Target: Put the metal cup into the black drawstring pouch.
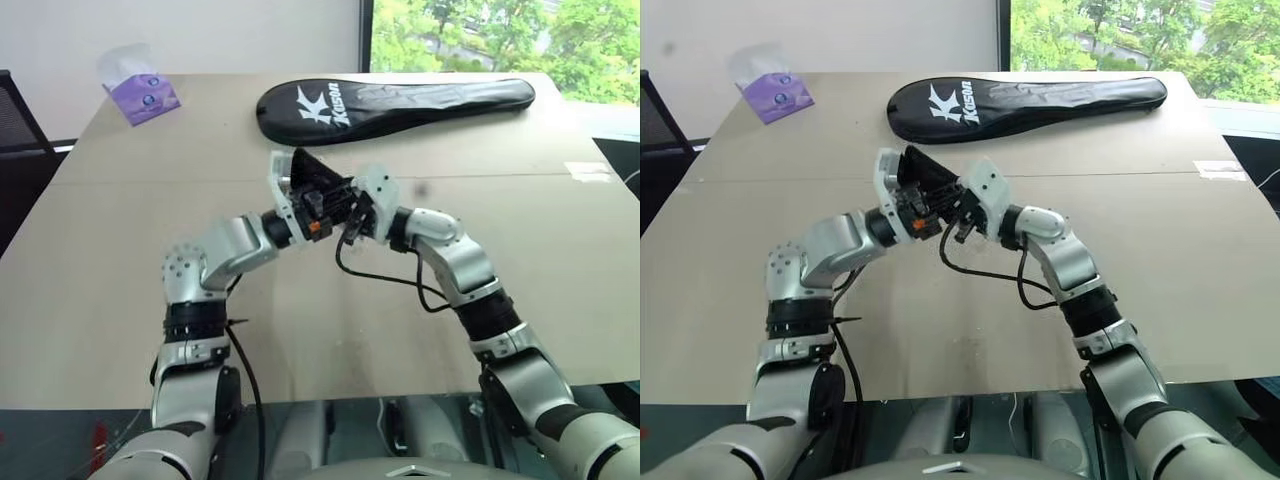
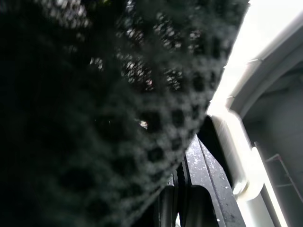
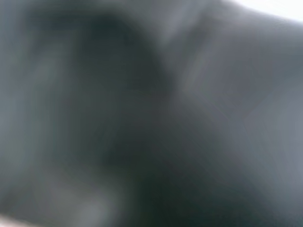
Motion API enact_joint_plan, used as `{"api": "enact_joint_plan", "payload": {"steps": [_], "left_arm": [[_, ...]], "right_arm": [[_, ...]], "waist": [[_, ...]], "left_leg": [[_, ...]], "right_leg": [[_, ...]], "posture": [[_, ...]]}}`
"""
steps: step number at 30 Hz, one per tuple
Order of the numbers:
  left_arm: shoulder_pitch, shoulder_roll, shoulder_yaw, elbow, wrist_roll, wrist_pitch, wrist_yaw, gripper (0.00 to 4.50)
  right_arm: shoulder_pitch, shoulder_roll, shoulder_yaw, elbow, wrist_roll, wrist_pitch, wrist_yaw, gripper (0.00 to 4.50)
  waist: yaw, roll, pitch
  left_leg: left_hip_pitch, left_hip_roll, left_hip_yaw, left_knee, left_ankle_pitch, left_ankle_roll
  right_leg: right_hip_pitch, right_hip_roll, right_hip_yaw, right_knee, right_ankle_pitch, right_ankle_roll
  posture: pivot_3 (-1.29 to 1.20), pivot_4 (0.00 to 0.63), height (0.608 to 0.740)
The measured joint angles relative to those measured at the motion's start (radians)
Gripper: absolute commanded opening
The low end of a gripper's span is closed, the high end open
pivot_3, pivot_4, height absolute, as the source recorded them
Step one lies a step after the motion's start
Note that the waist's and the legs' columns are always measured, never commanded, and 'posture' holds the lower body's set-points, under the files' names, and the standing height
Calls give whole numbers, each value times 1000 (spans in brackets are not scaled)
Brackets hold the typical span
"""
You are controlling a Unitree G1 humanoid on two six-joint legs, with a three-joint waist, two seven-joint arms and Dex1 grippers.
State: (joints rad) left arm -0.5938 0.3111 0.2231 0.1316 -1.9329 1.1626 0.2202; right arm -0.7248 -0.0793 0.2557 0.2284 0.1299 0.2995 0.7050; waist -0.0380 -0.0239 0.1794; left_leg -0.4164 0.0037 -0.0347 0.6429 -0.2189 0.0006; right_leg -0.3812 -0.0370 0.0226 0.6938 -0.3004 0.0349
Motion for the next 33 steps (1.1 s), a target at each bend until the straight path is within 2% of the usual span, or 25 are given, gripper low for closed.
{"api": "enact_joint_plan", "payload": {"steps": [2, 3, 5, 6, 7, 17, 19, 21, 33], "left_arm": [[32, 1, -1, -4, -7, -18, 10, 0], [42, 3, -1, -4, -11, -30, 14, 0], [60, 8, 0, -3, -7, -57, 17, 0], [66, 8, 0, -2, -1, -65, 17, 0], [69, 8, 0, -1, 3, -71, 16, 0], [103, -55, -7, 39, 6, -119, -12, 0], [103, -63, -18, 39, 7, -118, -24, 0], [101, -69, -28, 39, 7, -117, -35, 0], [117, -65, -37, 33, 0, -121, -50, 0]], "right_arm": [[4, -5, 9, 19, -12, 5, 0, 27], [3, -22, 11, 17, -14, 11, 5, 265], [3, -61, 19, -8, -25, 30, 15, 913], [3, -80, 19, -20, -32, 41, 19, 1434], [3, -93, 20, -27, -35, 47, 23, 1764], [-4, -283, 84, -227, -52, 244, 140, 1797], [-17, -292, 84, -226, -49, 255, 152, 755], [-35, -280, 81, -207, -50, 259, 141, 25], [-39, -266, 101, -160, -93, 213, 124, 25]], "waist": [[3, 0, 0], [7, 0, 0], [12, 0, 0], [16, 0, 0], [19, 0, 0], [23, 0, 0], [23, 0, 0], [22, 0, 0], [24, 0, 0]], "left_leg": [[0, 0, 0, 0, 0, 0], [0, 0, 0, 0, 0, 0], [0, -1, 0, 1, 0, 0], [0, -1, 0, 1, 0, 0], [0, -1, 0, 1, 0, 0], [0, 0, 0, 0, 0, 0], [0, 0, 0, 0, 0, 0], [0, 0, 0, 0, 0, 0], [-1, 0, 0, 0, 0, 0]], "right_leg": [[0, 0, 0, 0, 0, 0], [0, 0, -1, 0, 0, 0], [0, 0, -1, 0, 0, 0], [0, 0, -1, 0, 0, 0], [0, 0, -1, 0, 0, 0], [1, 1, -1, -1, 0, 0], [1, 1, -1, -1, 0, 0], [1, 1, -1, -1, 0, 0], [1, 1, -1, -1, 0, 0]], "posture": [[0, 150, 740], [0, 150, 740], [0, 150, 740], [0, 150, 740], [0, 150, 740], [0, 150, 740], [0, 150, 740], [0, 150, 740], [0, 150, 740]]}}
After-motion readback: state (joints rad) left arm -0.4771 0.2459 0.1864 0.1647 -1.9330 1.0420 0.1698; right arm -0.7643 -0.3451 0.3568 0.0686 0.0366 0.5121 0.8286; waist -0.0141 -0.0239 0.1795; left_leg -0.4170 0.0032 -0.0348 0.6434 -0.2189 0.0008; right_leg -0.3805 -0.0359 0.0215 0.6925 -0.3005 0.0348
